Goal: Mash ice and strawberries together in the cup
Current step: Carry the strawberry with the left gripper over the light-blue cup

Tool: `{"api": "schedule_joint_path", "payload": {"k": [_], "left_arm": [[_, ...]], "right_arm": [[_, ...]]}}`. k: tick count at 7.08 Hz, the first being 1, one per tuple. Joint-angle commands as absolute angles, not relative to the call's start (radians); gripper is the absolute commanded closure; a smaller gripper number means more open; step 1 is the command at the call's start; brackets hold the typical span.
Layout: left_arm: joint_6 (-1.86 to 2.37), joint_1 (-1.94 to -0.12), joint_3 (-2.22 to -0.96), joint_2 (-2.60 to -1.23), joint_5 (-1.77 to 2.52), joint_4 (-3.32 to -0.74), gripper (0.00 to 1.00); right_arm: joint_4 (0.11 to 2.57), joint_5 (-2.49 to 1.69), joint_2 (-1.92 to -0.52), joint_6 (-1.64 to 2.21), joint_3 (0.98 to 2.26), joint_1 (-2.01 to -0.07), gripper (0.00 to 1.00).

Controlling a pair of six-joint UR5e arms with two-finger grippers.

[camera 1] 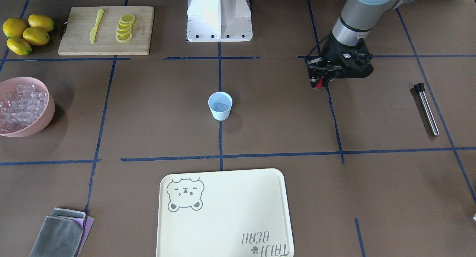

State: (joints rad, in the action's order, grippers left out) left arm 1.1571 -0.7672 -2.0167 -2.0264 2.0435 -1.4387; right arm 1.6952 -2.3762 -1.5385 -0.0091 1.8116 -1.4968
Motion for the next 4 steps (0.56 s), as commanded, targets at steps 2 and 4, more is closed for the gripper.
{"api": "schedule_joint_path", "payload": {"k": [2, 4], "left_arm": [[1.290, -0.741, -1.788, -2.305, 2.043, -1.451, 1.00], [1.386, -0.640, -1.619, -2.412, 1.993, -1.560, 1.00]], "right_arm": [[1.393, -2.385, -1.670, -0.026, 1.700, -1.560, 0.01], [1.390, -2.457, -1.671, -0.034, 1.660, -1.586, 0.01]]}}
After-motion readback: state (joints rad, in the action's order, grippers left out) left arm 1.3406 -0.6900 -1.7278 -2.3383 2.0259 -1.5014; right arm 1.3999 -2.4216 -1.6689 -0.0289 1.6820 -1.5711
